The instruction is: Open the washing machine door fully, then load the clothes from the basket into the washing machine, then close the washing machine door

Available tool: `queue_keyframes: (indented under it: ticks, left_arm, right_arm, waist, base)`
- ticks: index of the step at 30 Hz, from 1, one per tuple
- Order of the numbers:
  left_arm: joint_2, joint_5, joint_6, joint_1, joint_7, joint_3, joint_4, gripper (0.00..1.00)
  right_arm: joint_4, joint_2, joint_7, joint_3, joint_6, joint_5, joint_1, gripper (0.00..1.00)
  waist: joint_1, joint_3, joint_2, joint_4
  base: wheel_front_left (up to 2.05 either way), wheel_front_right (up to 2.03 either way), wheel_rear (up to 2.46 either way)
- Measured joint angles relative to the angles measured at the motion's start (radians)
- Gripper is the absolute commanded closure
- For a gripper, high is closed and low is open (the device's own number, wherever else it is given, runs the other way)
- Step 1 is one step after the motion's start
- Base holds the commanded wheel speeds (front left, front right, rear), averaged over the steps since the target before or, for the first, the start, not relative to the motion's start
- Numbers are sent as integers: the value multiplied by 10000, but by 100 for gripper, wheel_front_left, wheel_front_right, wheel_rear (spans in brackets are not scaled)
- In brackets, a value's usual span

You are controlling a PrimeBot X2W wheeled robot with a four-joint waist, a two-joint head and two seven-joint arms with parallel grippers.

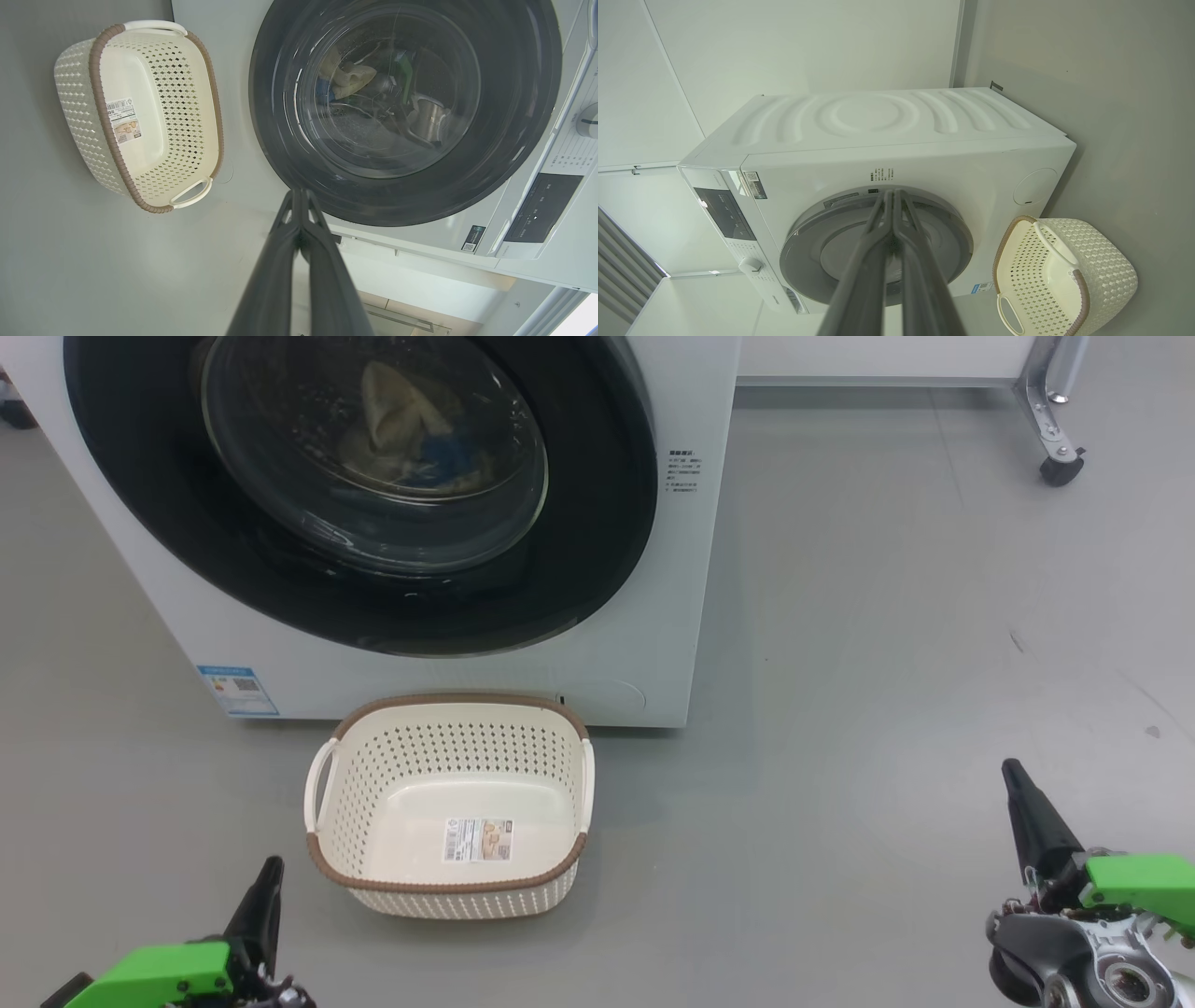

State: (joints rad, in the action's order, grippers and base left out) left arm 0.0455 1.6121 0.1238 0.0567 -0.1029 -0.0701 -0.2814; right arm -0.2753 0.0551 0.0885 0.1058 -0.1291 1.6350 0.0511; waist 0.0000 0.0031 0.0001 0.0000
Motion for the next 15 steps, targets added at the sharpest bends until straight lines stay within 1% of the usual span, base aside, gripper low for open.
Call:
queue_keyframes:
  ticks: [15]
  left_arm:
    - [-4, 0, 0, 0, -2, -27, 0, 100]
  right_arm:
    - [-2, -8, 15, 46, 0, -59, 0, 100]
  waist:
    - [0, 0, 0, 0]
  base:
    - [0, 0, 0]
